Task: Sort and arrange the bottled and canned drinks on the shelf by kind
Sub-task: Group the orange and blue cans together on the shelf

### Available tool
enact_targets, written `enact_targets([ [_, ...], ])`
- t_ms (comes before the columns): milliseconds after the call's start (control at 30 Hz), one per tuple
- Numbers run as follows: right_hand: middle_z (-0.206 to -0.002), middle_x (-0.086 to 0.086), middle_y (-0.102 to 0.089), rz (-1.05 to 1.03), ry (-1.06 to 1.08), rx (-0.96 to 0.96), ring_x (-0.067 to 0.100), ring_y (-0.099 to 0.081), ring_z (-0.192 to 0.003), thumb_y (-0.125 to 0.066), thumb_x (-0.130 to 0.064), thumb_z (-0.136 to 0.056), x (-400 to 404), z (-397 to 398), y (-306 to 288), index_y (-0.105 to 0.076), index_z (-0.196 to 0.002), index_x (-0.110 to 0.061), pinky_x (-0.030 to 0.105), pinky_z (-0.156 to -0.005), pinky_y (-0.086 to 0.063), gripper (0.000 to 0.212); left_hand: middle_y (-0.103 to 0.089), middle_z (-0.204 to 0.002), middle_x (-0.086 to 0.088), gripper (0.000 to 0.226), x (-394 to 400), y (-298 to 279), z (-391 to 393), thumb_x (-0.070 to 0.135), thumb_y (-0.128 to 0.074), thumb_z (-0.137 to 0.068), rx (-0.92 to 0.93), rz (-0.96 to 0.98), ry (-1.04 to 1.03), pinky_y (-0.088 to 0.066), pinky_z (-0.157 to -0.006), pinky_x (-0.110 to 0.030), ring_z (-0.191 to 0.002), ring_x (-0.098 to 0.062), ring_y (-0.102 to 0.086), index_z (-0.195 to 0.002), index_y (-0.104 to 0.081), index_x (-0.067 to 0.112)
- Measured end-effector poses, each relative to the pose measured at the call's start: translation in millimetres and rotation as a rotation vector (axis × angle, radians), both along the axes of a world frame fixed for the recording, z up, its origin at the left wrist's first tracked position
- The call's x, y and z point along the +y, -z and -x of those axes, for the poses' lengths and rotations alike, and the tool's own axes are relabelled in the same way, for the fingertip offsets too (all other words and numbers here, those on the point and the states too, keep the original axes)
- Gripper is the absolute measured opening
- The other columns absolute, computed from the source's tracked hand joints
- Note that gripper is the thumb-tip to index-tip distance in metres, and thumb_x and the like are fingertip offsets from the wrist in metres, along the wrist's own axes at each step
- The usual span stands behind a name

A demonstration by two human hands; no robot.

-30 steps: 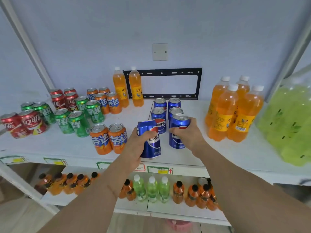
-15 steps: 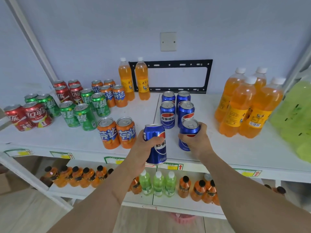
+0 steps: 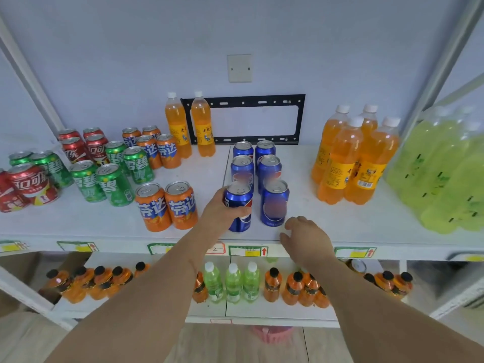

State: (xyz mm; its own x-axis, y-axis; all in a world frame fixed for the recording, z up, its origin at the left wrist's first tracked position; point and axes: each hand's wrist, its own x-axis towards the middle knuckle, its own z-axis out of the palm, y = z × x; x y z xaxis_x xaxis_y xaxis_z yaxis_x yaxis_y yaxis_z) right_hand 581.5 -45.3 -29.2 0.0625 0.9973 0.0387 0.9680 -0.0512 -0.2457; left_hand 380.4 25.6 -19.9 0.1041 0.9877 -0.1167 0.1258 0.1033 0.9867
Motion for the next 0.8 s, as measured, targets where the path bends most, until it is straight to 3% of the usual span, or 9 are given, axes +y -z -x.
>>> enact_targets([
  [100,-0.115,0.0,-0.057,-0.018,-0.112,-0.041,0.02,-0.054,-0.106,-0.044,-0.035,-0.098,-7,-7,4,-0.056,-0.122,-0.02,0.034,-0.086,-0.048,0.031,-0.067,-0.117,0.007,0.07,6,-4,-5,0.015,-0.089,-0.066,0.032,-0.014,0.021,-0.05,-0.099,-0.037,-0.107,-0.014,-0.063,-0.125,-0.053,0.025],
  [200,-0.116,-0.001,-0.058,-0.033,-0.155,-0.047,0.02,-0.054,-0.106,-0.044,-0.035,-0.097,-8,-13,7,-0.058,-0.121,-0.021,0.034,-0.086,-0.048,0.031,-0.066,-0.111,0.01,0.066,12,-6,-6,0.006,-0.086,-0.071,0.048,-0.001,0.058,-0.05,-0.086,-0.027,-0.099,-0.005,-0.062,-0.123,-0.051,0.026],
  [367,-0.119,-0.002,-0.059,-0.038,-0.197,-0.01,0.02,-0.054,-0.107,-0.044,-0.036,-0.098,-12,-14,4,-0.056,-0.126,-0.024,0.032,-0.088,-0.047,0.033,-0.065,-0.12,0.004,0.075,17,-6,3,0.004,-0.088,-0.067,0.047,0.059,0.119,-0.049,-0.1,-0.039,-0.112,-0.018,-0.061,-0.127,-0.05,0.027],
  [500,-0.123,-0.004,-0.058,-0.054,-0.226,0.023,0.017,-0.053,-0.11,-0.045,-0.038,-0.098,-17,-10,1,-0.054,-0.129,-0.025,0.031,-0.09,-0.047,0.035,-0.061,-0.111,0.009,0.07,14,-9,-4,0.006,-0.085,-0.072,0.042,0.058,0.083,-0.047,-0.092,-0.033,-0.104,-0.015,-0.059,-0.126,-0.046,0.025],
  [633,-0.126,-0.004,-0.057,-0.063,-0.238,0.027,0.017,-0.052,-0.113,-0.044,-0.038,-0.099,-20,-12,1,-0.051,-0.133,-0.026,0.03,-0.091,-0.046,0.037,-0.062,-0.1,0.014,0.052,10,-6,-12,0.01,-0.086,-0.072,0.07,-0.036,-0.015,-0.048,-0.085,-0.032,-0.093,-0.01,-0.061,-0.106,-0.052,0.03],
  [800,-0.125,-0.005,-0.058,-0.073,-0.236,0.039,0.017,-0.053,-0.112,-0.045,-0.037,-0.099,-23,-13,8,-0.051,-0.133,-0.026,0.03,-0.09,-0.047,0.036,-0.059,-0.113,0.008,0.069,9,-9,-7,0.02,-0.087,-0.073,0.191,-0.008,-0.016,-0.047,-0.085,-0.029,-0.104,-0.015,-0.057,-0.129,-0.048,0.024],
])
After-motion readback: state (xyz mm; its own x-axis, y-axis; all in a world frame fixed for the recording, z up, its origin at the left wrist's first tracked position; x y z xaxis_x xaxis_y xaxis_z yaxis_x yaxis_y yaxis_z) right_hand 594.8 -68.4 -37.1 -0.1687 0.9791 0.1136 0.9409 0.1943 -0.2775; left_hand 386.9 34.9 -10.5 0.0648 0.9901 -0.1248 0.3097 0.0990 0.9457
